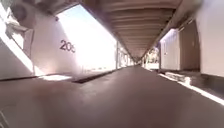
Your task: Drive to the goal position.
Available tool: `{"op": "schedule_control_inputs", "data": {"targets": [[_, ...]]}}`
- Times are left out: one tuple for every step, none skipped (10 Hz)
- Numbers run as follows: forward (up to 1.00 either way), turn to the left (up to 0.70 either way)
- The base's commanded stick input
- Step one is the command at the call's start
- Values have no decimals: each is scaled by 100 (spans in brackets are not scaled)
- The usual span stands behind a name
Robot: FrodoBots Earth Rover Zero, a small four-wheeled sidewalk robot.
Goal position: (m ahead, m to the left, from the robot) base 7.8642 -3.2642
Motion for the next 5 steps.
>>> {"op": "schedule_control_inputs", "data": {"targets": [[70,-35],[70,-35],[70,-35],[70,-35],[70,-35]]}}
